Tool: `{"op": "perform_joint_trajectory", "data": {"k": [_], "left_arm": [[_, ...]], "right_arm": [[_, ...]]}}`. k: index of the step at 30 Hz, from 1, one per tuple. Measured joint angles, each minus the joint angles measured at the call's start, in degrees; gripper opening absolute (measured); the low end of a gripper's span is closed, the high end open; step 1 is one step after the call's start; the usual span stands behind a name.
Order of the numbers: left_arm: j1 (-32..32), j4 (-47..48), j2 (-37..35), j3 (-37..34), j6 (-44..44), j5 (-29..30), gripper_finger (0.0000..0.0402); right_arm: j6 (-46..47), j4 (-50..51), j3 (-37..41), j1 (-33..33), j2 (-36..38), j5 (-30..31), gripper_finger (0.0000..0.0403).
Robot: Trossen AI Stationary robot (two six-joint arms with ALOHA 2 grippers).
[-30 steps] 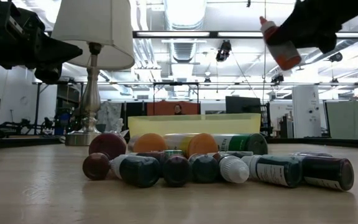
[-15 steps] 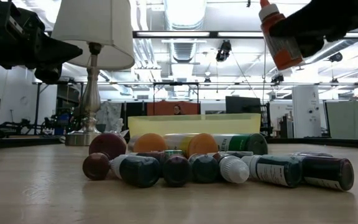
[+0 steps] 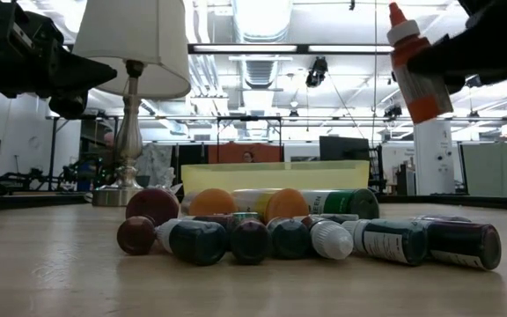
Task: Pick & Place food coloring
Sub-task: Put the large orange food coloring bottle into the yellow bin
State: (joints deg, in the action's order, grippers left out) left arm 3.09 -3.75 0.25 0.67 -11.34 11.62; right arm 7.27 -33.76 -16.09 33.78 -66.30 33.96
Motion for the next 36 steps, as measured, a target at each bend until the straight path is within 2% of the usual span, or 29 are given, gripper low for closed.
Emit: {"op": "perform_joint_trajectory", "data": {"k": [9, 17, 30, 36], "left_arm": [[0.0, 0.0, 0.0, 0.0, 0.0, 0.0, 0.0], [0.0, -0.1, 0.0, 0.0, 0.0, 0.0, 0.0], [0.0, -0.1, 0.0, 0.0, 0.0, 0.0, 0.0], [0.0, 0.0, 0.0, 0.0, 0.0, 0.0, 0.0]], "right_arm": [[-1.4, -19.6, 3.9, 0.0, -9.9, -2.8, 0.0121], [-2.8, -35.7, 2.9, 0.0, -22.4, -2.9, 0.0121], [-2.5, -52.1, -2.5, -1.1, -39.8, -2.9, 0.0121], [0.5, -53.7, -3.7, -2.9, -44.7, -2.4, 0.0121]]}}
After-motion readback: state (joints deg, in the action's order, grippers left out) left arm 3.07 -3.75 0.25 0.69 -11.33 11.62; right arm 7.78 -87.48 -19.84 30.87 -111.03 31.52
